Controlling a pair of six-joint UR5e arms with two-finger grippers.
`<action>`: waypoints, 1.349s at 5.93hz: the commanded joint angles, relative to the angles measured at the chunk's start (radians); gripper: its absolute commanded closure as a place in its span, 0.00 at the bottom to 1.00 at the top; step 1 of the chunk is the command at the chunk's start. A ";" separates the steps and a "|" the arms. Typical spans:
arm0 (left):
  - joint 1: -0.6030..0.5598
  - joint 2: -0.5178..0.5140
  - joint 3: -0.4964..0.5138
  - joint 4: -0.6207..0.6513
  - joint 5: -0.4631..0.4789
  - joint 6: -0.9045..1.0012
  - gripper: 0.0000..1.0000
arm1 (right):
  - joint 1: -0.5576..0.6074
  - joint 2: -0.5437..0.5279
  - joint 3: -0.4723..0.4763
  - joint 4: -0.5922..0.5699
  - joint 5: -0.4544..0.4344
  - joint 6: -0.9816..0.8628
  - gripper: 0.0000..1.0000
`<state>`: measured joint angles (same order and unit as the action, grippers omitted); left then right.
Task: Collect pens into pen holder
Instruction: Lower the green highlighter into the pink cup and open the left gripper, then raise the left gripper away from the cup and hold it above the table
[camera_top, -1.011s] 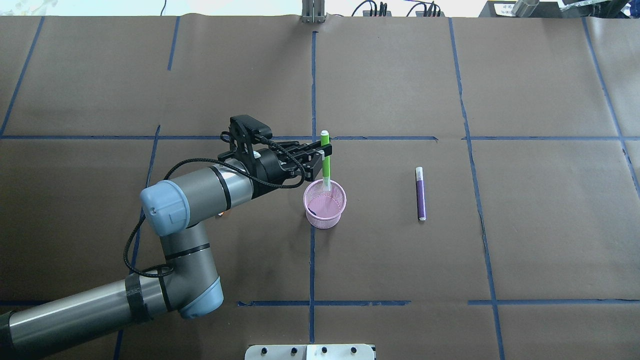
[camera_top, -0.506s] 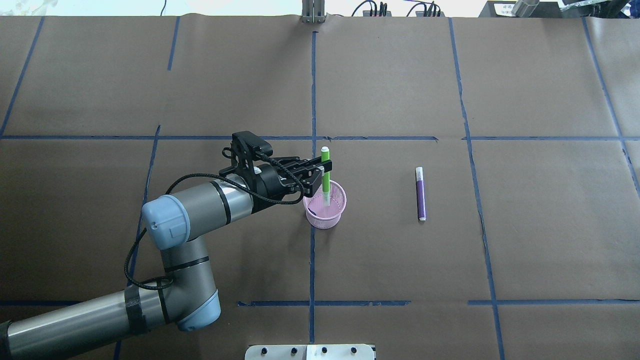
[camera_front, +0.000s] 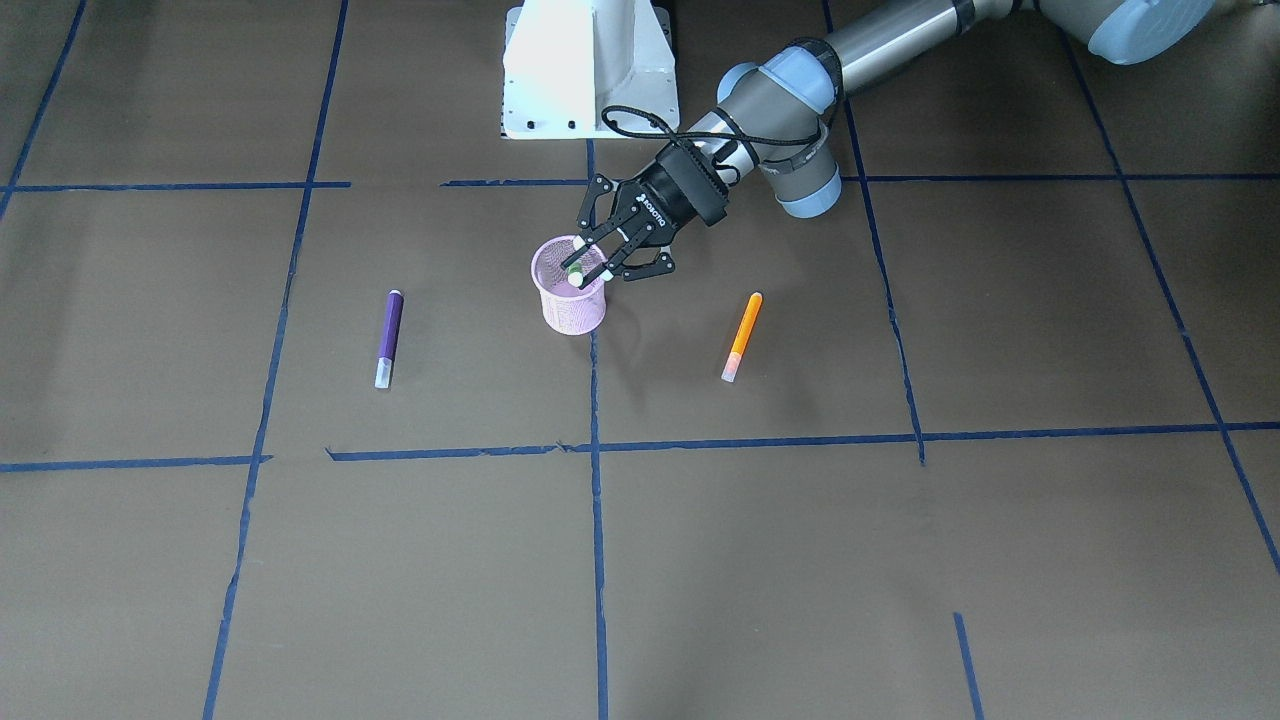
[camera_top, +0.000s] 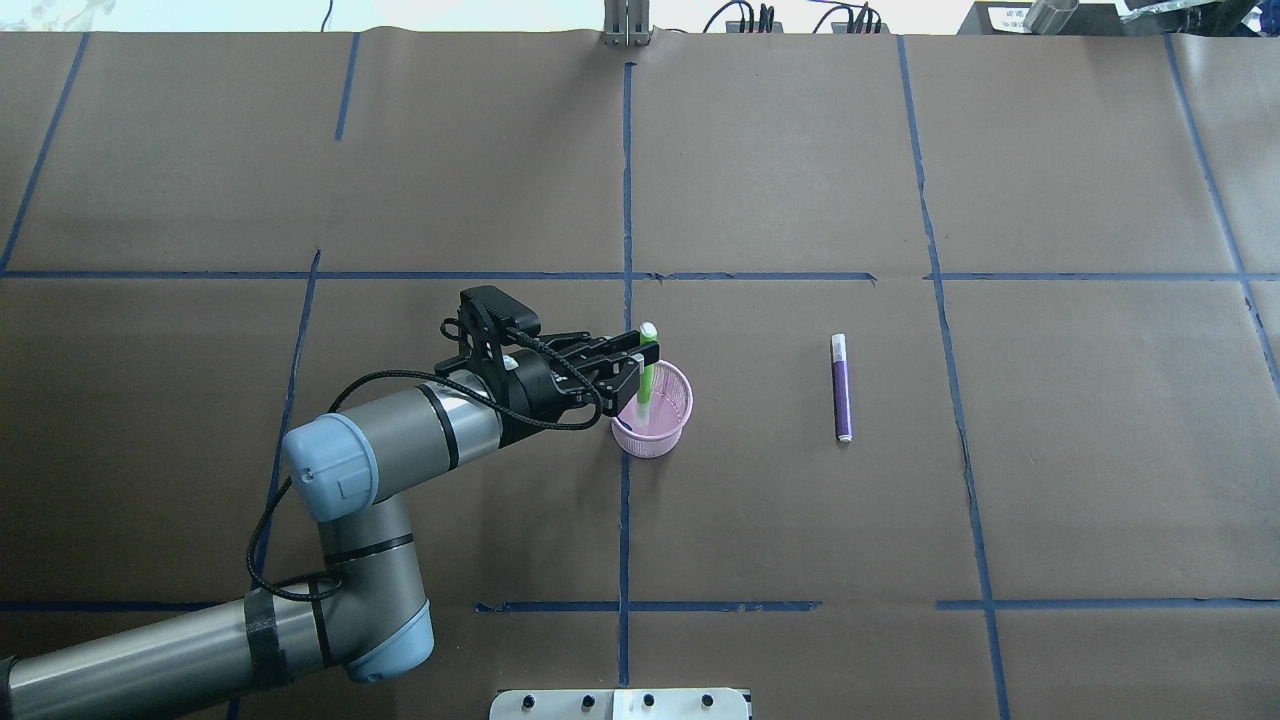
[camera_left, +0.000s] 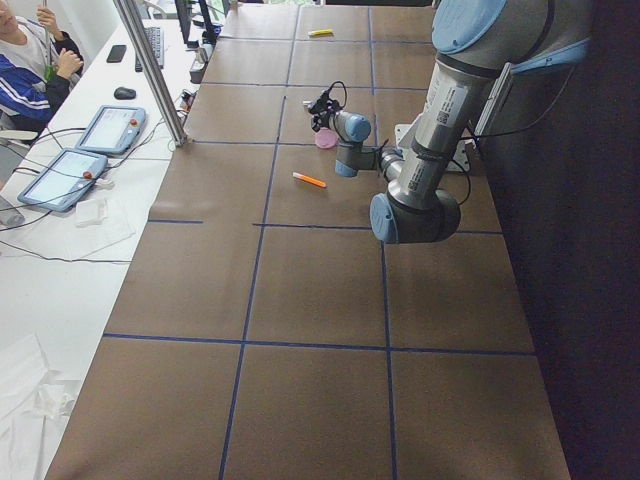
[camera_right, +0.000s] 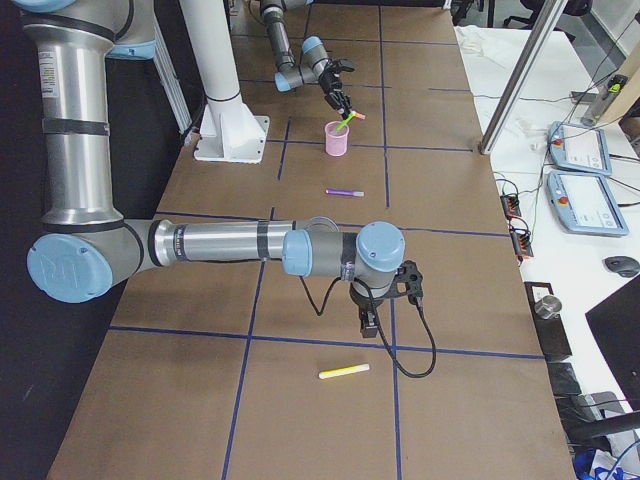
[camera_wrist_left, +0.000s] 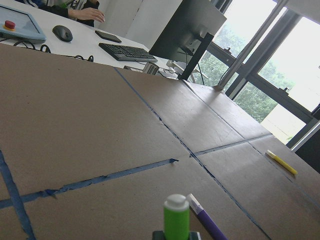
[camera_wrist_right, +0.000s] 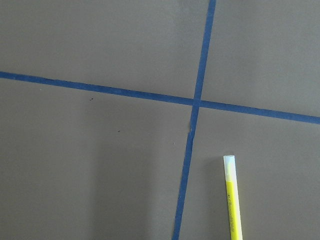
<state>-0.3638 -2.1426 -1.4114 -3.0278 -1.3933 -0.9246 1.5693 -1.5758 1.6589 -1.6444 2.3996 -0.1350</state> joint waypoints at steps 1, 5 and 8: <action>0.002 -0.005 -0.008 0.003 0.010 0.001 0.22 | 0.000 0.000 0.005 0.000 0.001 0.000 0.00; -0.161 0.006 -0.140 0.319 -0.124 -0.002 0.00 | 0.000 0.004 -0.014 0.002 -0.010 -0.006 0.00; -0.296 0.016 -0.238 0.615 -0.329 -0.002 0.00 | -0.047 0.000 -0.254 0.363 -0.019 -0.002 0.00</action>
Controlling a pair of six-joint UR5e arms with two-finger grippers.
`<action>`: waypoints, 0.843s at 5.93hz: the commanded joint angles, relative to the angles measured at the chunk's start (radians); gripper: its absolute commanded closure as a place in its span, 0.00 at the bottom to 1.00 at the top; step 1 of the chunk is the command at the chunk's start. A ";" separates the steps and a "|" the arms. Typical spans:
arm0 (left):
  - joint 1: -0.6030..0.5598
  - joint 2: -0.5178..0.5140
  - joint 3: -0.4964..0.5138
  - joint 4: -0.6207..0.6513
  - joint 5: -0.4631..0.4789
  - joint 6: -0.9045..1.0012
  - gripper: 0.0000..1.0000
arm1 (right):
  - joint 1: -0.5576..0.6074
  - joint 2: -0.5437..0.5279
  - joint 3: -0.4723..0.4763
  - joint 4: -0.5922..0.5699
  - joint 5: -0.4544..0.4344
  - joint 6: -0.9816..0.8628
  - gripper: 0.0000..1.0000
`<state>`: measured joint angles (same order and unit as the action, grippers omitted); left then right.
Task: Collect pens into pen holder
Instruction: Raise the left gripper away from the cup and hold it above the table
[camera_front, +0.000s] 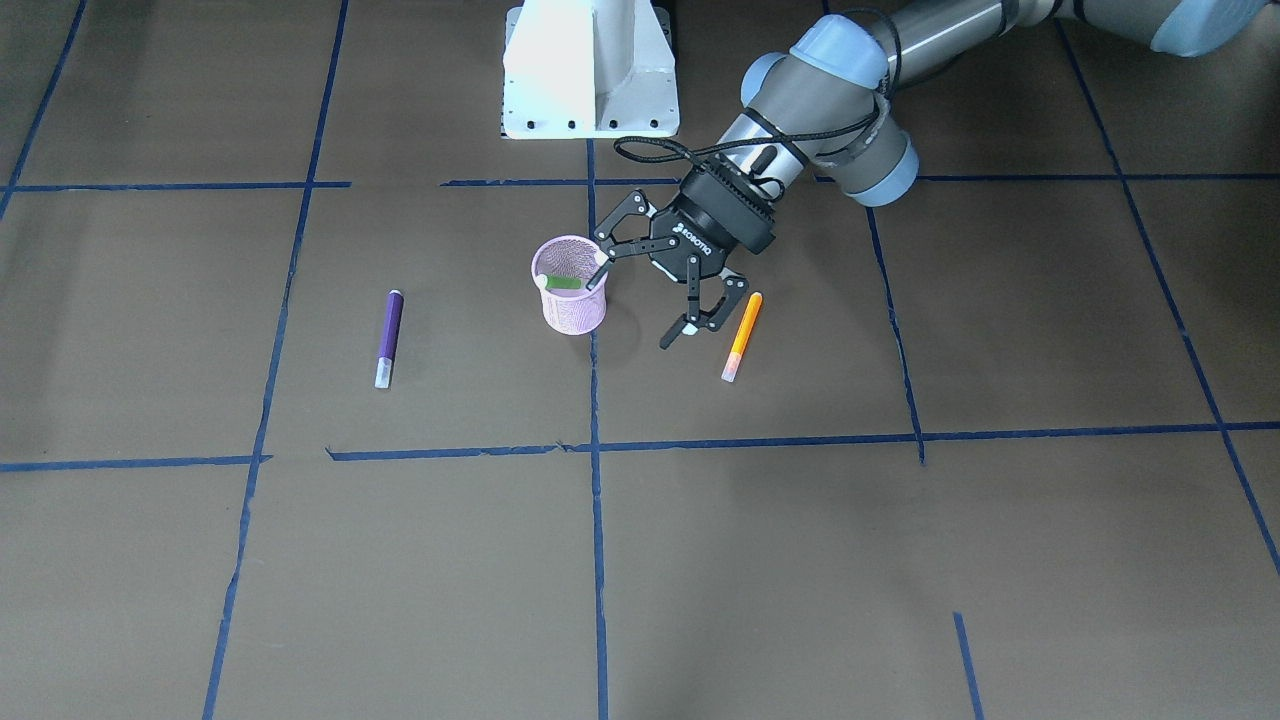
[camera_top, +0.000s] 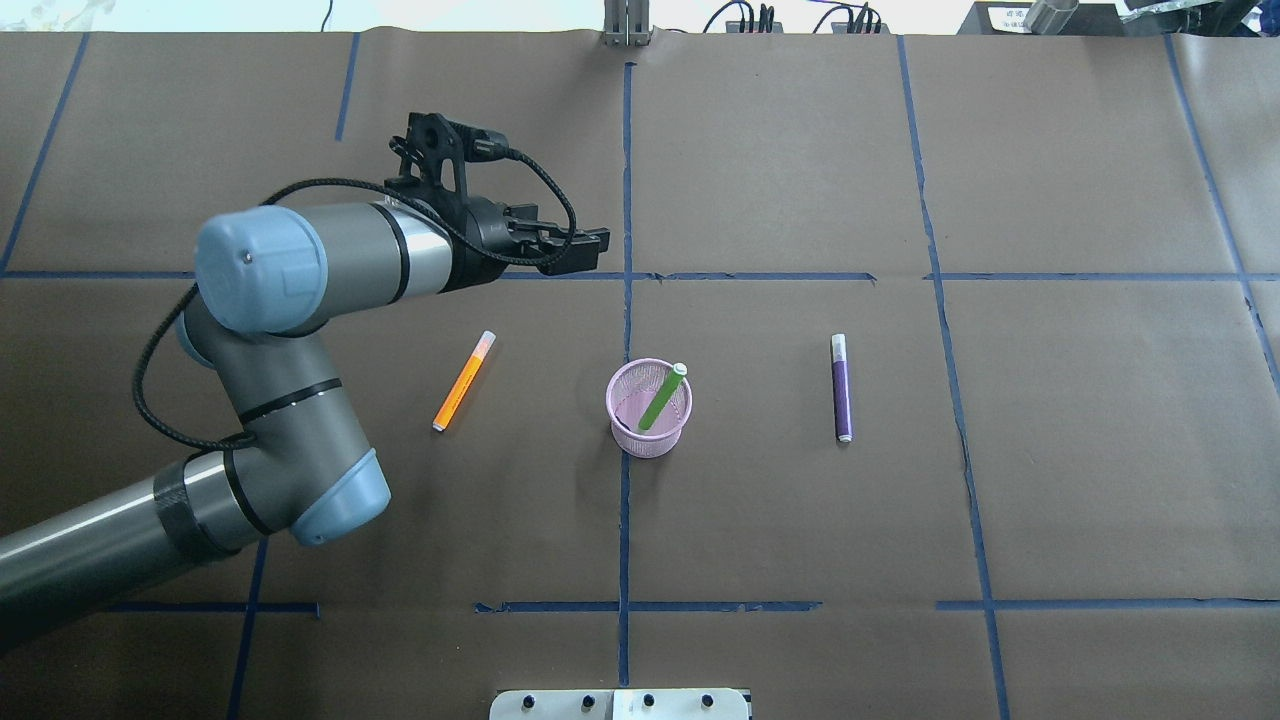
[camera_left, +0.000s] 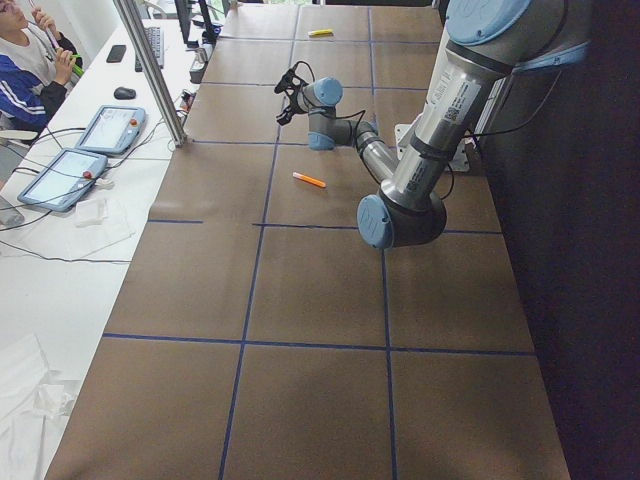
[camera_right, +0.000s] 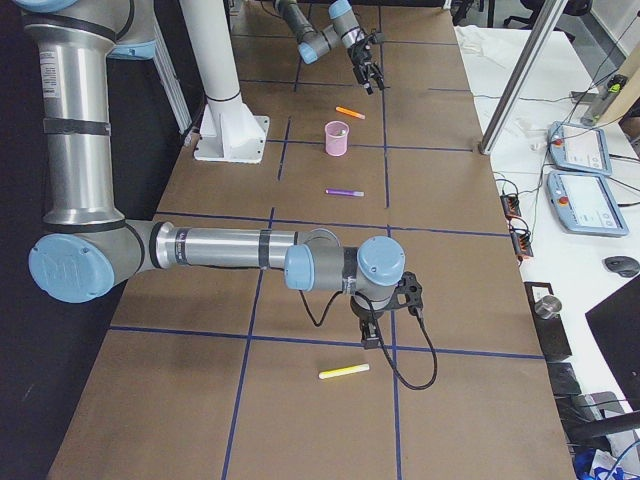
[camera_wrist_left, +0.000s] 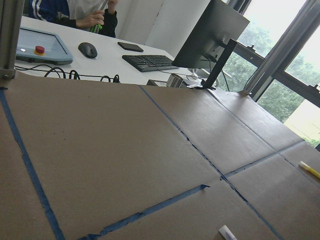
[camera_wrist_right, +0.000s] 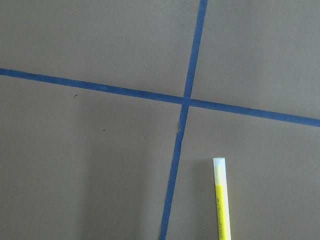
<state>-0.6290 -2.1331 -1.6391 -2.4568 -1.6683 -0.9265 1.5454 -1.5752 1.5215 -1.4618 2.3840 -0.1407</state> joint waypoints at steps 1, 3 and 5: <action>-0.055 0.028 -0.011 0.076 -0.114 0.000 0.00 | -0.040 0.003 -0.215 0.286 -0.015 0.010 0.00; -0.058 0.045 -0.019 0.076 -0.116 0.005 0.00 | -0.082 0.010 -0.334 0.402 -0.055 0.029 0.00; -0.057 0.058 -0.021 0.075 -0.116 0.008 0.01 | -0.109 0.042 -0.346 0.403 -0.062 0.053 0.00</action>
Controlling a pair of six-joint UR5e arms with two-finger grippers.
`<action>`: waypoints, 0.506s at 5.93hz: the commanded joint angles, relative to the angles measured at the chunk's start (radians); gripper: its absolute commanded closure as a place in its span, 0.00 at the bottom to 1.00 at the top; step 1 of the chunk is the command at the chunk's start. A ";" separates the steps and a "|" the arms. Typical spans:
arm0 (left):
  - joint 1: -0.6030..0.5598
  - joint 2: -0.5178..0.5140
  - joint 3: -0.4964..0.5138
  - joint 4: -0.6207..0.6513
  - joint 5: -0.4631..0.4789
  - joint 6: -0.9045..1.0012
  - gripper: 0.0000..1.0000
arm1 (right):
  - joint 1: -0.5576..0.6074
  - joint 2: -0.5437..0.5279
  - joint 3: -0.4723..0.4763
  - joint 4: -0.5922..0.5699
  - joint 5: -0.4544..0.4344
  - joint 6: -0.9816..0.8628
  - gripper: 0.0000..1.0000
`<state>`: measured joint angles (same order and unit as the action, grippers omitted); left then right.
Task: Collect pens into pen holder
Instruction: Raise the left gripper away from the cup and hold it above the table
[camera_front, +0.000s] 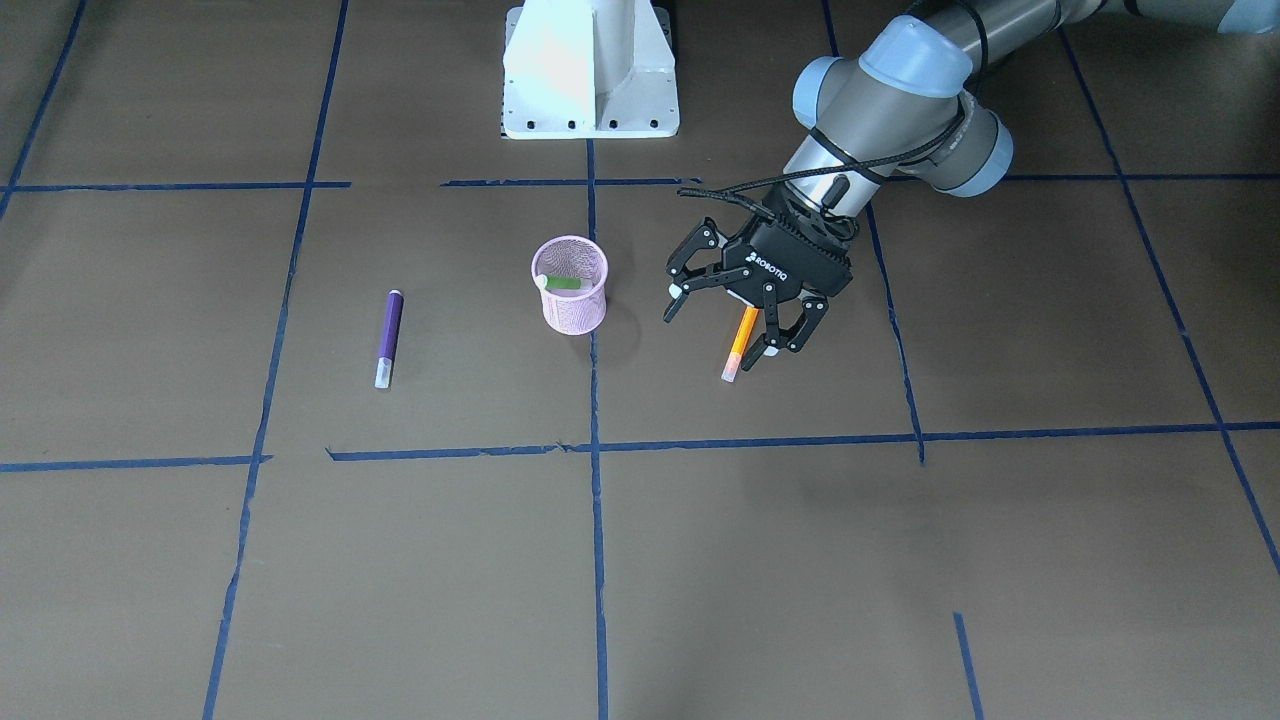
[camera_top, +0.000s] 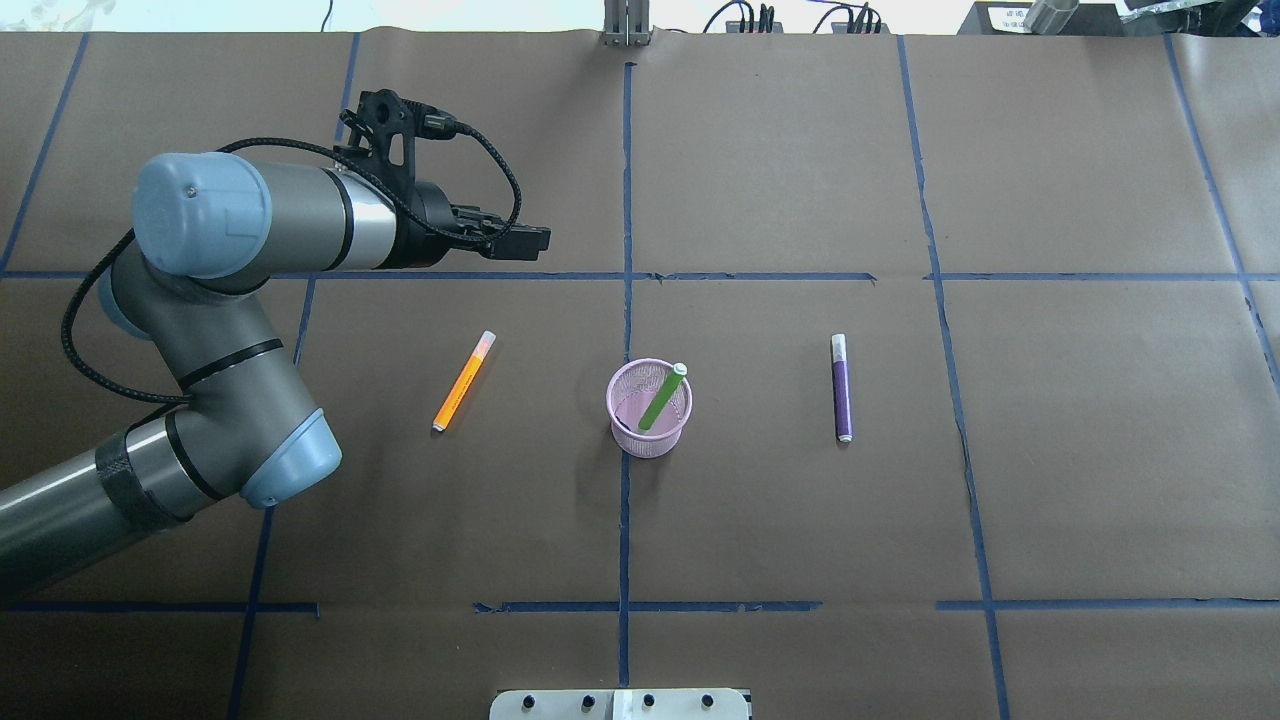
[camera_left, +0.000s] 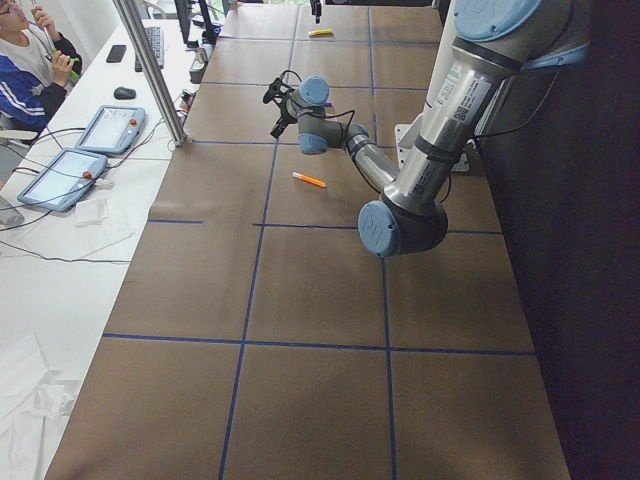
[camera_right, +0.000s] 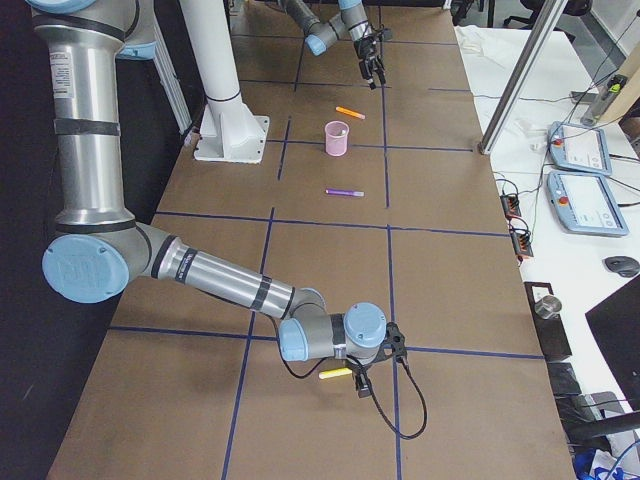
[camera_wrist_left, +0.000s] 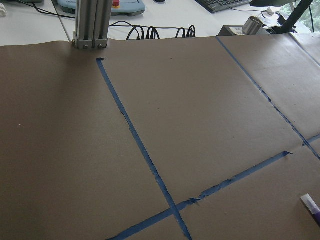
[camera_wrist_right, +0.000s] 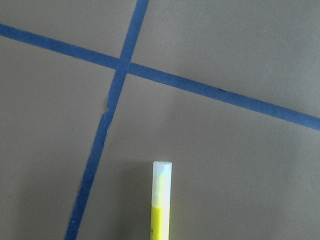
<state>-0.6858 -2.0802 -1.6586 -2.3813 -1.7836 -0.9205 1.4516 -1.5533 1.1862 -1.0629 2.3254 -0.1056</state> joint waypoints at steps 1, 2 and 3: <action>0.000 0.005 0.000 -0.001 0.000 0.002 0.01 | -0.029 0.042 -0.013 0.003 -0.003 0.020 0.00; 0.000 0.005 0.000 -0.001 0.000 0.002 0.00 | -0.039 0.053 -0.046 0.008 -0.003 0.020 0.00; 0.000 0.005 -0.001 -0.001 0.000 0.002 0.00 | -0.048 0.053 -0.054 0.008 -0.004 0.020 0.00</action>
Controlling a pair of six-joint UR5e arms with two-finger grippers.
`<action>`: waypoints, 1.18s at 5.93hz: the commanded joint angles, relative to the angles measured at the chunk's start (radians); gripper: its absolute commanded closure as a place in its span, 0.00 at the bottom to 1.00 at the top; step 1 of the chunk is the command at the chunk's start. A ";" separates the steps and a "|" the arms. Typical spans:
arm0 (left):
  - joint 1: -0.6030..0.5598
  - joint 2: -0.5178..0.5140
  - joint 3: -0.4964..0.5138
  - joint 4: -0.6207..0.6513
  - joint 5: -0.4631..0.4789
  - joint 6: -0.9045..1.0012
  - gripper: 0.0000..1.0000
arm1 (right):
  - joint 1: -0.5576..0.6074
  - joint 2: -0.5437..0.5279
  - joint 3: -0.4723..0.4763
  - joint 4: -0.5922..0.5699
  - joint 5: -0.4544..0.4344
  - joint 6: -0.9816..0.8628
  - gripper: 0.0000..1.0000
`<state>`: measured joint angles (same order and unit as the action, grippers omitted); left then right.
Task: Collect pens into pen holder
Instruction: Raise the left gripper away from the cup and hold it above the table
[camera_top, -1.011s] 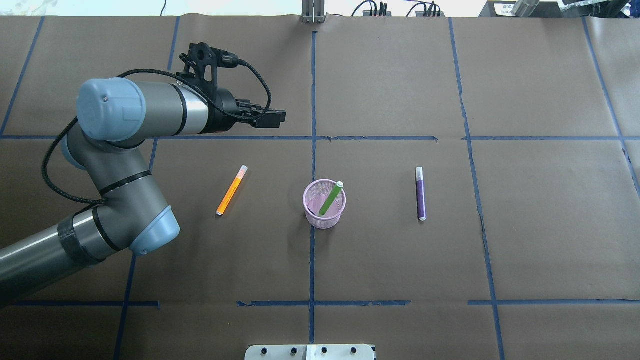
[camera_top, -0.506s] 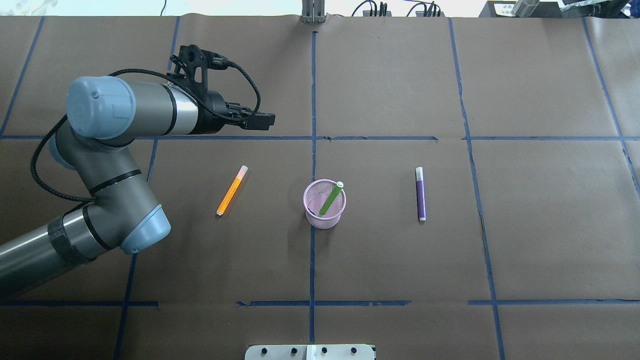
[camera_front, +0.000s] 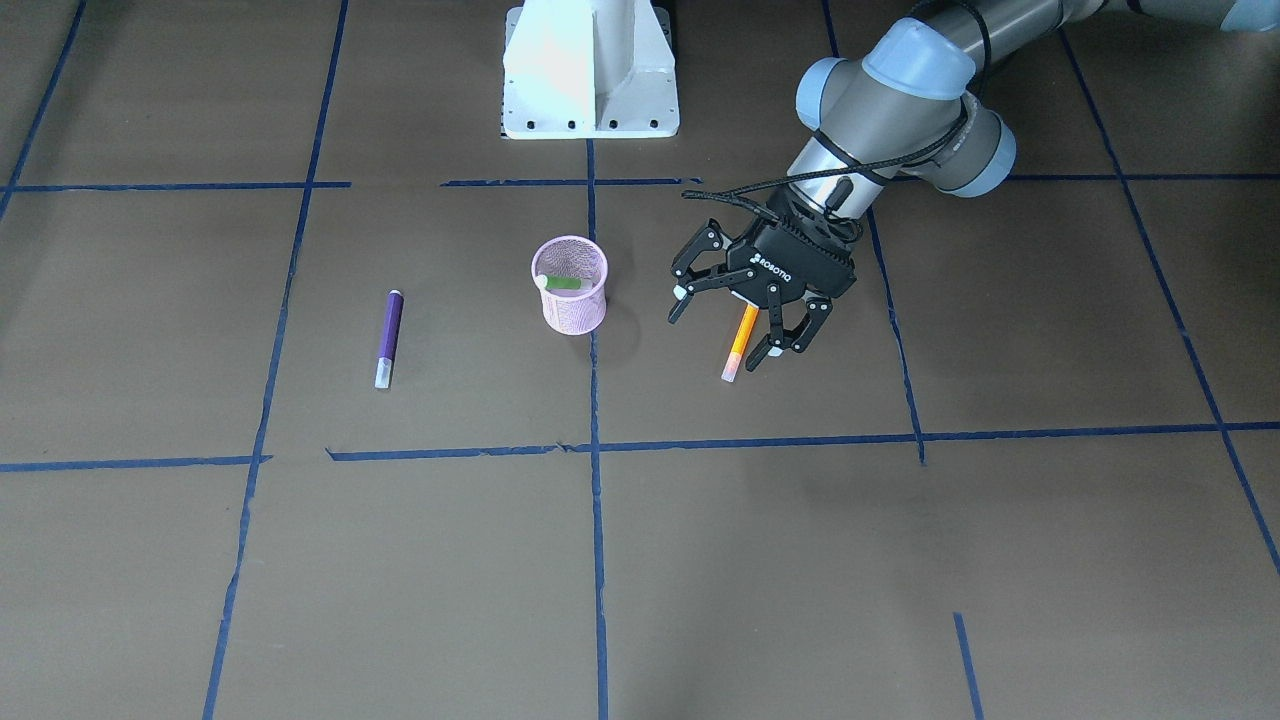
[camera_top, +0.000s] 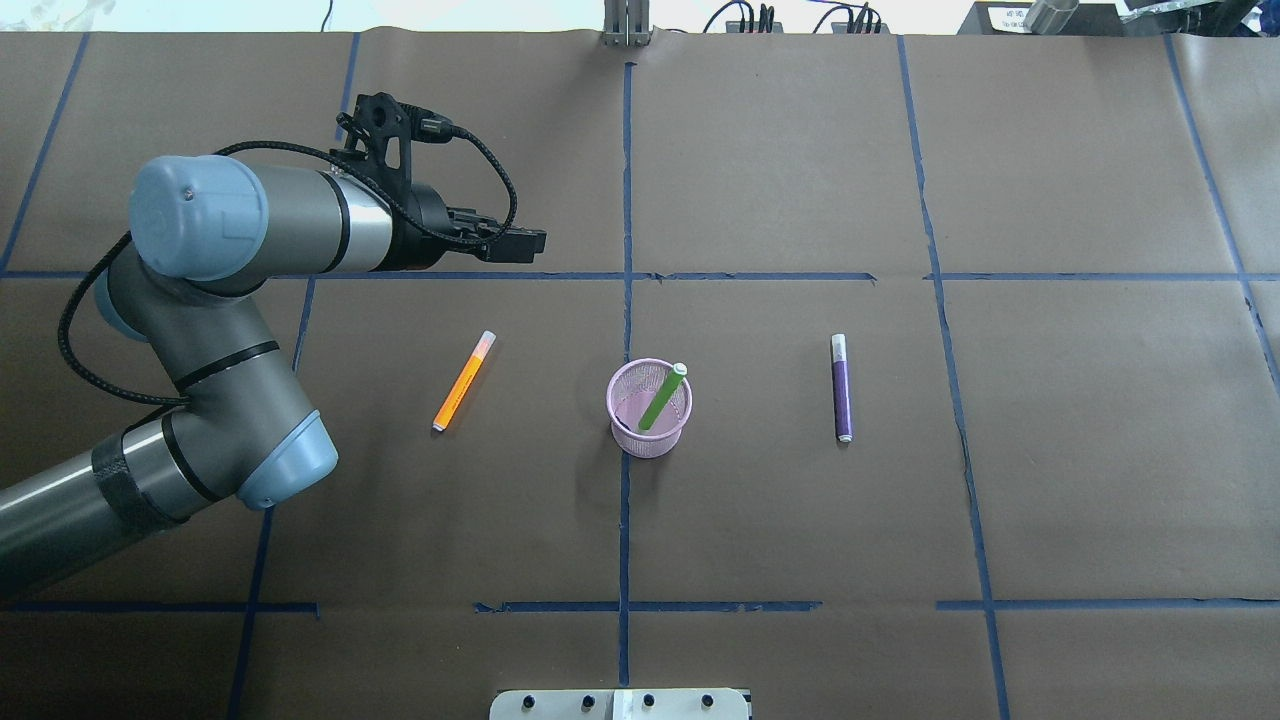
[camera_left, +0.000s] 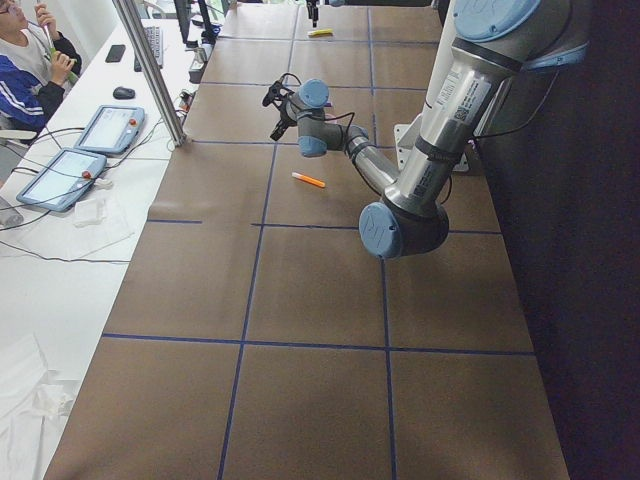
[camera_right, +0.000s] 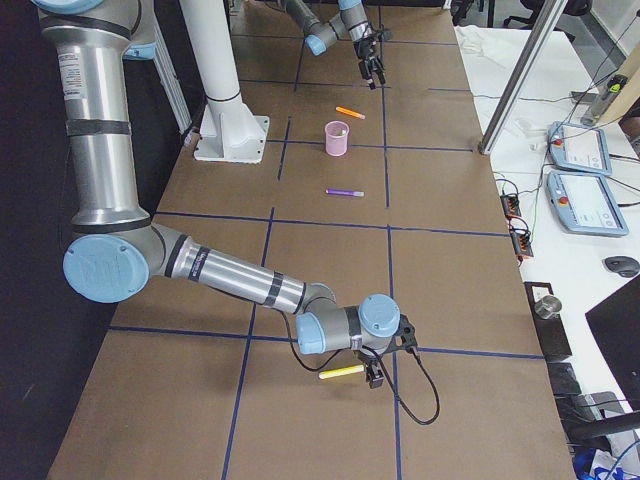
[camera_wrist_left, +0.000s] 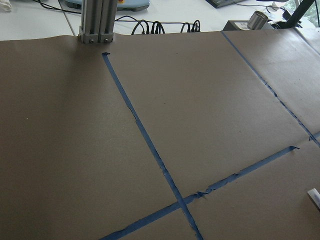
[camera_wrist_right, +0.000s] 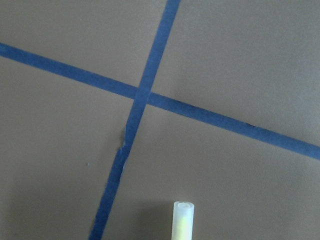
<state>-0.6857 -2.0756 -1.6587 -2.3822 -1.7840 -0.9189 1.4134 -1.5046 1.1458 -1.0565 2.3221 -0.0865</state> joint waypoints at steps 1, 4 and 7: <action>0.000 0.000 0.000 0.000 0.002 0.000 0.01 | -0.019 0.007 -0.035 0.001 -0.001 0.001 0.00; 0.000 0.000 0.002 -0.002 0.000 0.000 0.01 | -0.033 0.010 -0.054 -0.003 -0.004 0.001 0.08; 0.003 0.015 0.002 -0.011 0.000 0.002 0.01 | -0.040 0.010 -0.051 -0.005 -0.006 -0.001 0.42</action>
<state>-0.6835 -2.0640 -1.6567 -2.3895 -1.7840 -0.9177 1.3741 -1.4941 1.0939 -1.0611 2.3164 -0.0863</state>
